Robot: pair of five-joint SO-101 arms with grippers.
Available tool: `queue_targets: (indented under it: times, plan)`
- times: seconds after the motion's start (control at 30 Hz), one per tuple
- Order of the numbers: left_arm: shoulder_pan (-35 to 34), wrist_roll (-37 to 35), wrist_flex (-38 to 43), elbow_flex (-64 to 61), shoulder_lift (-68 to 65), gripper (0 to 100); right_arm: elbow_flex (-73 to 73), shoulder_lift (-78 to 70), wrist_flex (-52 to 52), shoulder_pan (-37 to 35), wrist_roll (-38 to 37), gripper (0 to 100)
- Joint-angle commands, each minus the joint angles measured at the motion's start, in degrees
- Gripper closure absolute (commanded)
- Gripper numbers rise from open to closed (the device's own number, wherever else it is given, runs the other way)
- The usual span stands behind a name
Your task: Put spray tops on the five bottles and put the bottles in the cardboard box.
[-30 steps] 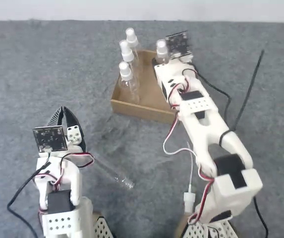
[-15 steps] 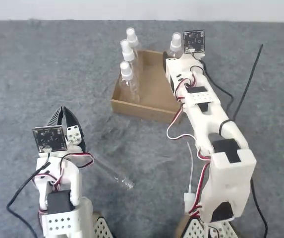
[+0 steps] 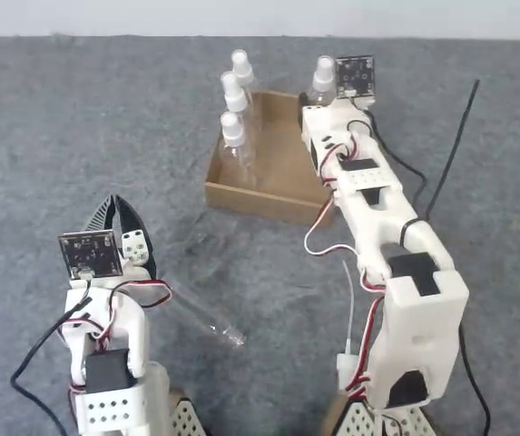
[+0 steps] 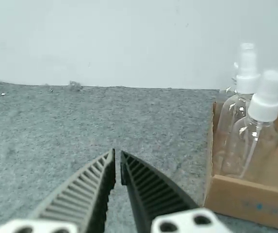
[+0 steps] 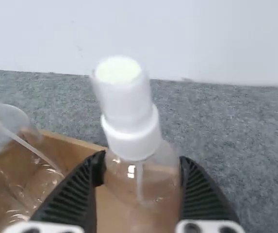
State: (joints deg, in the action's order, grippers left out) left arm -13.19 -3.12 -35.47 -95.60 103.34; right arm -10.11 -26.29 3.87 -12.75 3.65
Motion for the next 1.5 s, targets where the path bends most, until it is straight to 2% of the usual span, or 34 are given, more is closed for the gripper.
queue_targets:
  times: [0.0, 0.27, 0.6, 1.1, 1.3, 1.47]
  plan:
    - [-0.2, -0.3, 2.1, 0.0, 0.3, 98, 3.3, 1.0, -2.4, 0.9, 0.4, 77.9]
    - [0.0, -0.3, 2.1, 0.0, 0.3, 98, 3.5, 1.1, -3.1, -0.6, 0.4, 71.8]
    - [0.0, -0.3, 2.1, 0.0, 0.3, 98, 0.8, 9.5, -7.6, -0.7, 0.5, 71.4]
    - [0.1, 1.7, 2.1, -0.1, 0.3, 98, -7.0, 19.6, -8.5, -2.9, 0.1, 71.5]
    - [0.1, 1.8, 2.1, -0.1, 0.3, 98, -7.5, 25.4, -15.8, -4.8, 0.4, 71.5]
    - [0.1, 1.8, 2.1, -0.1, 0.3, 98, -7.7, 26.8, -16.7, -4.8, 0.4, 71.6]
